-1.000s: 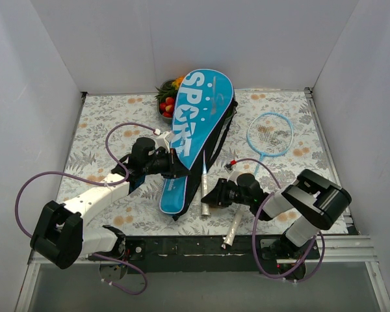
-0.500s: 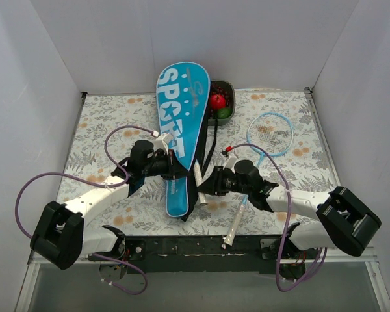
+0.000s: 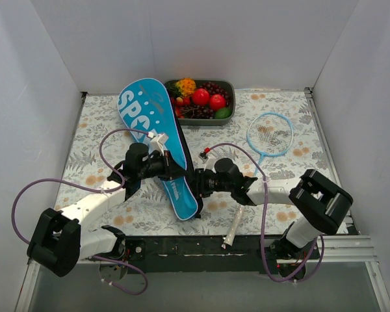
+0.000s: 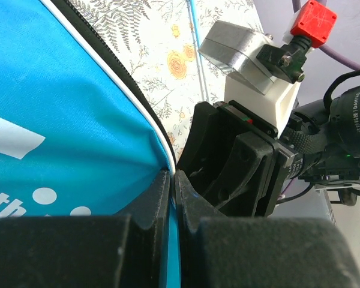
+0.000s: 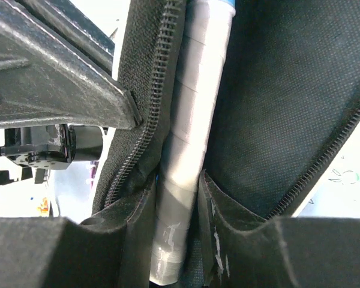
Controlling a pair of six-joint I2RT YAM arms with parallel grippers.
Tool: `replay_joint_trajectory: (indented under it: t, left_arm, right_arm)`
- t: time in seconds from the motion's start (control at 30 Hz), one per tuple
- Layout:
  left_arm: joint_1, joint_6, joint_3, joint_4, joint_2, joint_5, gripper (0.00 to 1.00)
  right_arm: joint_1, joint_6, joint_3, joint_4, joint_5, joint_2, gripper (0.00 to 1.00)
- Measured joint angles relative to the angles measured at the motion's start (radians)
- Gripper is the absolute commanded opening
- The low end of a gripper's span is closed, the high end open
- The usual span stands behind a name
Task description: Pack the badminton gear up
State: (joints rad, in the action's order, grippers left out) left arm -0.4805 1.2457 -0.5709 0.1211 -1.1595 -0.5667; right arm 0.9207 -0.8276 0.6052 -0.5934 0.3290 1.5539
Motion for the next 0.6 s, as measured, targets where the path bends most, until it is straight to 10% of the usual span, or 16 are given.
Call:
replay_joint_trajectory:
  t: [0.27,0.6]
  left_arm:
    - [-0.001,-0.014,0.002,-0.019,0.030,-0.031,0.00]
    - [-0.012,-0.035,0.002,-0.039,0.092,-0.120,0.00]
  right_arm:
    - [0.031,0.024,0.003,0.000,0.006,0.002,0.61]
    - [0.040,0.171,0.003,0.154,-0.005,-0.132,0.76]
